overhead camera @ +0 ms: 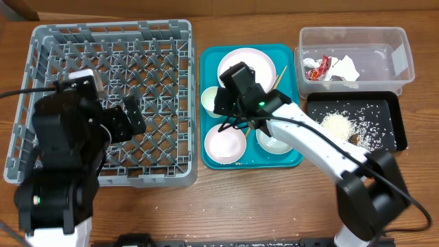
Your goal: Sort waste into correct bins and load items into the dishwasher
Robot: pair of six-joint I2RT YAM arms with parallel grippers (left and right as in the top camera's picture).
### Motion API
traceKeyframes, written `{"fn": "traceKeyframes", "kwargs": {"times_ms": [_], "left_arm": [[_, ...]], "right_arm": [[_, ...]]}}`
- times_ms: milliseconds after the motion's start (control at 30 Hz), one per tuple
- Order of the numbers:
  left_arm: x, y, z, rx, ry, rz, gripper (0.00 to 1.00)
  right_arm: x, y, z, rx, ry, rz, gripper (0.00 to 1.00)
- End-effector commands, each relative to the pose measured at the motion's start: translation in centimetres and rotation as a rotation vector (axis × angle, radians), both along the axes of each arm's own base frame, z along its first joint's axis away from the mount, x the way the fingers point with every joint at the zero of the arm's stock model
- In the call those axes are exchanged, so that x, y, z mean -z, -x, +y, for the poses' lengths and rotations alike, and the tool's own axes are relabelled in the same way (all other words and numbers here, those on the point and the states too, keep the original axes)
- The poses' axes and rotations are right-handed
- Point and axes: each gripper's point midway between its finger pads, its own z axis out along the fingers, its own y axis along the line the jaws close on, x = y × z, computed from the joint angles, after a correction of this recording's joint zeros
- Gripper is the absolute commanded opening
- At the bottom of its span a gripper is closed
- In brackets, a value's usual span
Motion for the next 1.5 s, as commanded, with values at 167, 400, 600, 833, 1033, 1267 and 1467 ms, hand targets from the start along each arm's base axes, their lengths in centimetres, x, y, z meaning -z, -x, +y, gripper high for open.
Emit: {"fn": "traceKeyframes", "kwargs": {"times_ms": [167,400,600,833,1033,1267,1467], "left_arm": [[7.0,-2.3,-0.4,0.007,0.033,0.304,1.0],[11.7,-4.3,-1.8,0.06,0.103,0.462,1.0],[13.0,-4.9,-2.6,0.088,0.144,0.498,1.0],[12.7,-5.3,-3.3,0.114,0.176,0.479,0.96],[10.8,-6.1,-6.6,0.234,0.39,0.417,1.0],[6.0,-5.7,-10.7,0.499,0.722,0.317,1.0],[3.1,-4.4,-13.2,0.686,0.973,0.318,1.0]], "right_arm": [[3.2,-2.5,-1.3,0.065,0.031,0.015,0.42],[3.6,-2.2,-1.7,0.067,0.038,0.041,0.15],[5.1,-1.7,-1.8,0.059,0.051,0.08,0.11],[4.6,-1.6,-1.8,0.049,0.04,0.087,0.04],[-4.8,-3.9,-2.5,-0.003,-0.147,-0.039,0.04],[-15.2,-2.4,-5.8,-0.182,-0.543,-0.059,0.04],[-17.7,0.5,-4.3,-0.442,-0.742,-0.052,0.04]]}}
